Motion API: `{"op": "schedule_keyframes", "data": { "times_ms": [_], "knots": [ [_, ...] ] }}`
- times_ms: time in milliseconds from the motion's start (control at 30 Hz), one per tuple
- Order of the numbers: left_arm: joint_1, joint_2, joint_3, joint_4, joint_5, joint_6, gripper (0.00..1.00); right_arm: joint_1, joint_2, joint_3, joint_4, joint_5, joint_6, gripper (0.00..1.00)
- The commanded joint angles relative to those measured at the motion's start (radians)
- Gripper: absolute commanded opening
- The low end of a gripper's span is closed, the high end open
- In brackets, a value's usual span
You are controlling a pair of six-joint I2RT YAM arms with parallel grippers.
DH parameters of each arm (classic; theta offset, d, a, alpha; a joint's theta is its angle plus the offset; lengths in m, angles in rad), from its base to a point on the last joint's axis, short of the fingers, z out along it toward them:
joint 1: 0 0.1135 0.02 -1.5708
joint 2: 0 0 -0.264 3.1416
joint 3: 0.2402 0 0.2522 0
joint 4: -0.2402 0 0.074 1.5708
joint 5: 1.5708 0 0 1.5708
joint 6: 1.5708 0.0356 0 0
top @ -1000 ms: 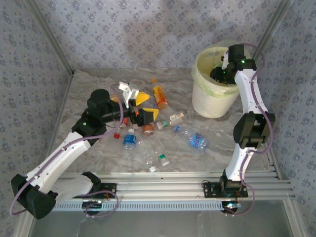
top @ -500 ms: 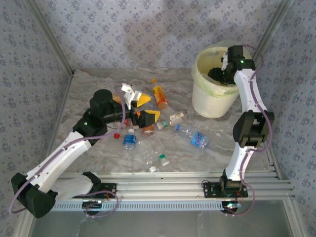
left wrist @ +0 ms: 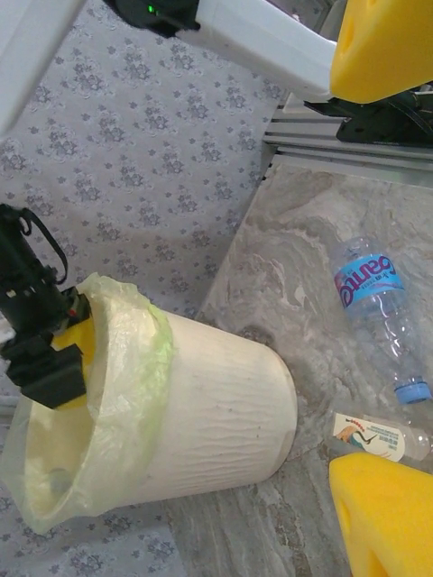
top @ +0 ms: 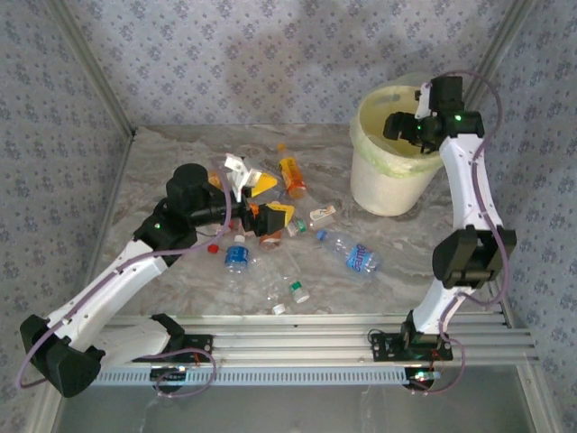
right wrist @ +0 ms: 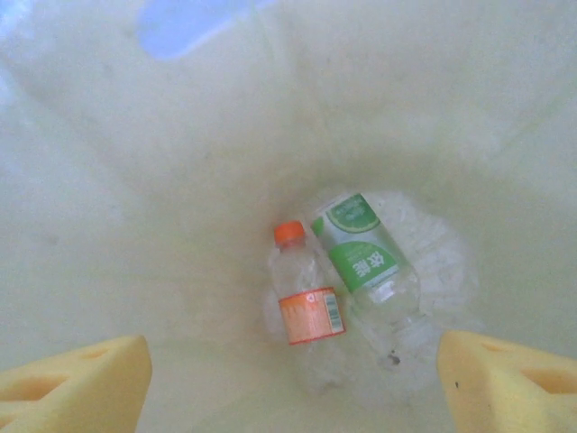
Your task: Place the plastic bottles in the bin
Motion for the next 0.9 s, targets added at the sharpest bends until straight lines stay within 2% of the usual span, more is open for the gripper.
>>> {"op": "schedule_keyframes", "data": {
  "times_ms": [0,333,533,733,867],
  "knots": [
    [-0.012,0.003,0.043,-0.023,-0.016,0.037,0.99,-0.009,-0.089,-0.058,0.112,-0.029,0.038,0.84],
    [-0.017,-0.002,0.064,-0.076,-0.047,0.084,1.0,0.025,-0.3,-0.207,0.229,-0.034,0.035,0.83],
    [-0.018,-0.019,0.078,-0.118,-0.083,0.126,1.0,0.139,-0.465,-0.365,0.266,-0.006,0.035,0.83],
    [-0.021,-0.024,0.132,-0.227,-0.132,0.189,1.0,0.28,-0.61,-0.534,0.304,0.053,0.05,0.83],
    [-0.025,-0.038,0.157,-0.314,-0.172,0.176,1.0,0.377,-0.689,-0.633,0.3,0.102,0.061,0.83]
  ]
}}
